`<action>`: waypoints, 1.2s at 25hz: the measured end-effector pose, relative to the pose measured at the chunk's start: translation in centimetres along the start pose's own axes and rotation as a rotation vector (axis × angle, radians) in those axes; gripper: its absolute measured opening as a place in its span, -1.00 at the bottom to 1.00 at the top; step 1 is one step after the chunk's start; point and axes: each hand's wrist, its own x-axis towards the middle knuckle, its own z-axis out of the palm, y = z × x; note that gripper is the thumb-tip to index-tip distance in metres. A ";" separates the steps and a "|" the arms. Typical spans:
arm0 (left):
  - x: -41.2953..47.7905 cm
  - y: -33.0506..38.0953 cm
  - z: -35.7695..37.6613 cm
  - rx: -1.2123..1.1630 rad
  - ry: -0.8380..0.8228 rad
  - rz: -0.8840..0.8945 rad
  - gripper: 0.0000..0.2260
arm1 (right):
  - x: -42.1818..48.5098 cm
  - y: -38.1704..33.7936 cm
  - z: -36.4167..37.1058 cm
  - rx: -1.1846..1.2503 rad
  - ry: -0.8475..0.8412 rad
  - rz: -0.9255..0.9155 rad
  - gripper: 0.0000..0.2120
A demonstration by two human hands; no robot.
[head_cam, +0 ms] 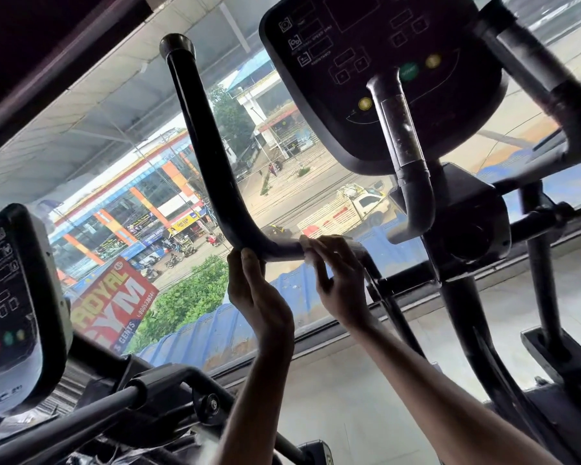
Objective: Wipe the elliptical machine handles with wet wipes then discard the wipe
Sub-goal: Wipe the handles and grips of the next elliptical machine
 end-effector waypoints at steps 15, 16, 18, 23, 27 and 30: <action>1.1 0.8 -1.3 0.078 -0.098 0.016 -0.83 | 2.5 -2.2 -0.4 -0.062 -0.030 0.260 -0.83; 1.2 0.8 -1.4 0.087 -0.104 0.013 -0.83 | 2.9 -3.5 -0.4 -0.008 -0.016 0.221 -0.84; 1.3 0.8 -1.6 0.116 -0.115 0.020 -0.80 | 3.1 -5.8 -0.6 0.073 0.002 0.131 -0.84; 1.4 0.5 -2.0 0.160 -0.111 0.076 -0.90 | 1.7 -3.1 -1.1 -0.047 -0.031 0.051 -0.81; 1.2 1.6 -1.9 0.180 -0.057 0.129 -0.87 | 3.3 -4.8 -1.2 -0.019 -0.055 0.243 -0.86; 1.0 1.9 -1.8 0.150 -0.003 0.188 -0.82 | 4.5 -9.1 -1.9 0.156 -0.049 0.101 -0.83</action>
